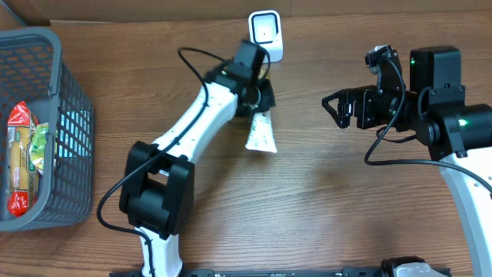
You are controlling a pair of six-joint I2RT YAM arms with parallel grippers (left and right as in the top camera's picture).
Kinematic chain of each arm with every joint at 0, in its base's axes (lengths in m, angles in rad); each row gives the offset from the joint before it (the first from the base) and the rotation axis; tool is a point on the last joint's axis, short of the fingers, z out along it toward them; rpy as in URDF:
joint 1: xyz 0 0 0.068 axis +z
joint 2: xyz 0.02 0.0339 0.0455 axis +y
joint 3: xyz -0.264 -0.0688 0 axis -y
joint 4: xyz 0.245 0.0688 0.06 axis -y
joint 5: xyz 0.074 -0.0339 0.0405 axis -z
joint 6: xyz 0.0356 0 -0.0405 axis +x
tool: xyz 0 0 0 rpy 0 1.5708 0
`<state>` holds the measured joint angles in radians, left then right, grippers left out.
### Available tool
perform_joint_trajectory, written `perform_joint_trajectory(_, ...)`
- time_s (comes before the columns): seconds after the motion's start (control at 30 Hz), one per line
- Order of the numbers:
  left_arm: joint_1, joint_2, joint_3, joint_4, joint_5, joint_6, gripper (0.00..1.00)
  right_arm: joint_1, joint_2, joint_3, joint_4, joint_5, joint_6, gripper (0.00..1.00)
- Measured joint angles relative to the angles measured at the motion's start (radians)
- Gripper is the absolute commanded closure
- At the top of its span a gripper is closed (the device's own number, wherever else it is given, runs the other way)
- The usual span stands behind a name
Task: Scan the item barcode
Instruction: 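Grasp the white-and-gold tube and place it on the table center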
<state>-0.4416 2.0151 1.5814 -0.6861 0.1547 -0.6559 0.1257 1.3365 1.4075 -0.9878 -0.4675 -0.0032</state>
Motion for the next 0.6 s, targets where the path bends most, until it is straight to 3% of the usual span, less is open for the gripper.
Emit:
perform_joint_trajectory(0.2, -0.035, 0.0, -0.105, 0.02, 0.008, -0.049, 0.91, 0.0, 0.0, 0.0, 0.0, 0.0, 0.0, 0.01)
perform_joint_trajectory(0.4, -0.063, 0.0, -0.15, 0.011, 0.02, -0.063, 0.34, 0.0, 0.0, 0.0, 0.0, 0.0, 0.0, 0.01)
perform_joint_trajectory(0.47, -0.064, 0.0, -0.15, 0.034, 0.027, -0.055, 0.27, 0.0, 0.0, 0.0, 0.0, 0.0, 0.0, 0.01)
perform_joint_trajectory(0.6, -0.065, 0.0, -0.148, 0.045, 0.039, -0.016, 0.23, 0.0, 0.0, 0.0, 0.0, 0.0, 0.0, 0.01)
